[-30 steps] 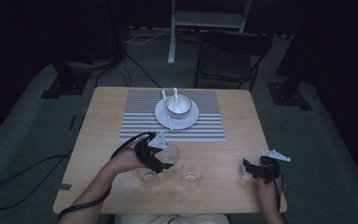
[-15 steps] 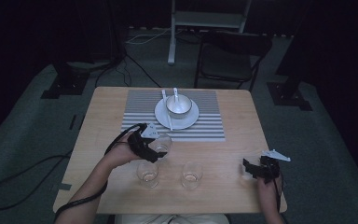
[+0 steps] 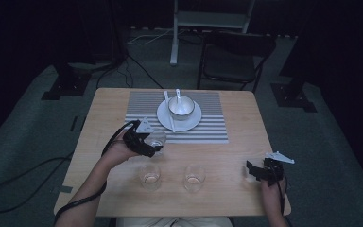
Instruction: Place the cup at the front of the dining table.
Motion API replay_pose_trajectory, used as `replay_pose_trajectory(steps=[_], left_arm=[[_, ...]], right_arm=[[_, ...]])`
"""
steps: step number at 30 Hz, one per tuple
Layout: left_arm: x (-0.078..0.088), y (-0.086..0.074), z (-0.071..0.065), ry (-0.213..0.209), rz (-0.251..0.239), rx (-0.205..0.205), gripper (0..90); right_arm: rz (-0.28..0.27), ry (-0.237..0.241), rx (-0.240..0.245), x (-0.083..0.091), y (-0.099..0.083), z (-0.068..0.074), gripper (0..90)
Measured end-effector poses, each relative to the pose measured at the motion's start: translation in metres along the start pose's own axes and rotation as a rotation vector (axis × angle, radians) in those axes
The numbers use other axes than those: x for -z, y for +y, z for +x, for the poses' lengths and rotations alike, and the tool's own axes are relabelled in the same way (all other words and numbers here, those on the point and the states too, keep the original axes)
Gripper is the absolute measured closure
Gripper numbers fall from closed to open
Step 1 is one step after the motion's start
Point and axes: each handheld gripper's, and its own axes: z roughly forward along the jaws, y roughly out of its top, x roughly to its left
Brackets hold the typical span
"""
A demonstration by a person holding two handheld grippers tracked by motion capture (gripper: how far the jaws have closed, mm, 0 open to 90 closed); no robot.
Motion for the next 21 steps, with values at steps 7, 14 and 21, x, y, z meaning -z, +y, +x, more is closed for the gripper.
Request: replay_pose_trajectory(steps=[7, 14, 21], left_arm=[[-0.006, -0.007, 0.014, 0.057, 0.011, 0.053, 18.7], [-0.007, -0.010, 0.029, 0.130, -0.030, 0.137, 18.7], [-0.019, -0.010, 0.045, 0.191, -0.028, 0.195, 18.7]], right_arm=[[0.001, -0.001, 0.002, 0.000, 0.000, 0.000, 13.6], [0.002, -0.003, 0.002, 0.000, 0.000, 0.000, 13.6], [0.003, -0.004, 0.003, 0.000, 0.000, 0.000, 13.6]])
